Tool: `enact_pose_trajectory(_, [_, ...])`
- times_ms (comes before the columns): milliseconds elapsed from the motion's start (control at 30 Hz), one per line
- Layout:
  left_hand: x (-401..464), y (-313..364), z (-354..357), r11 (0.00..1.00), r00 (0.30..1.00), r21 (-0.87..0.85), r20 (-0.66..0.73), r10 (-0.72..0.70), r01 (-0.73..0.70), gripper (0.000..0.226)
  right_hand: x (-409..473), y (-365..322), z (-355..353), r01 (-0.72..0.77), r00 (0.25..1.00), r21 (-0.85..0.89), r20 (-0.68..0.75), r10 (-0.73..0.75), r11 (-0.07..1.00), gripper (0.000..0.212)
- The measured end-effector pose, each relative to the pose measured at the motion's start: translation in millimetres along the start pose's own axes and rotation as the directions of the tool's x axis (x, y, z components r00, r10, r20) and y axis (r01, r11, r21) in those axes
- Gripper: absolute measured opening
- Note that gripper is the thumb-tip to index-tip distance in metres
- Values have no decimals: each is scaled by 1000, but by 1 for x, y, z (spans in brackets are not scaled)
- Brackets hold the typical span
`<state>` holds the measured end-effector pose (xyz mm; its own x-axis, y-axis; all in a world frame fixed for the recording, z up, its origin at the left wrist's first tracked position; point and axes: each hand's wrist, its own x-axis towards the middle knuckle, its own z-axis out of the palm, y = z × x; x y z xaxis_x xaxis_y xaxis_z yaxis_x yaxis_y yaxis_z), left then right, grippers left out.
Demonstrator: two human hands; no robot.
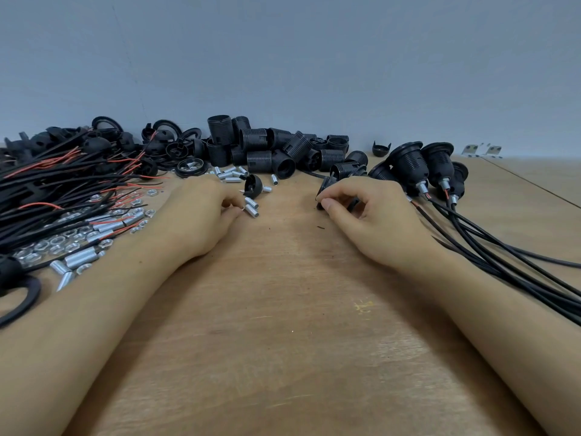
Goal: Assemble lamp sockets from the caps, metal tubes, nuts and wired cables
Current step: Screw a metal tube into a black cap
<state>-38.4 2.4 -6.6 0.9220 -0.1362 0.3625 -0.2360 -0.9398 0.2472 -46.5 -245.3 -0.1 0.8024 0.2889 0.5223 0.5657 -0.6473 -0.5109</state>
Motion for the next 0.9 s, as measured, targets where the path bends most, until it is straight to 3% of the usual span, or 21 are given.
enact_pose_trajectory(100, [0,3,1,999,1000,-42,13,19,-18,4,0,-1,0,4,1000,-4,1,-4,1000,13])
enact_pose_trajectory(233, [-3,11,3,993,999,-109,-16,49,-50,12,0,-1,1,10,1000,-4,6,-10,1000,13])
enact_pose_trajectory(467, [-12,28,14,914,996,-398,-42,73,-83,14,-1,-3,6,39,999,1,24,-39,999,12])
enact_pose_trajectory(600, [-12,34,21,822,995,-569,-97,-24,-36,17,-3,-7,10,84,988,12,127,-85,996,20])
enact_pose_trajectory(767, [-8,35,19,804,974,-594,-195,-120,-20,23,-10,-22,14,188,957,119,202,-209,975,20])
enact_pose_trajectory(833, [-4,33,17,678,960,-734,-163,-229,37,19,-13,-28,18,236,924,46,300,-239,971,26])
enact_pose_trajectory(900, [-1,33,15,470,958,-879,-60,-279,82,14,-12,-29,23,270,896,-19,371,-244,963,22])
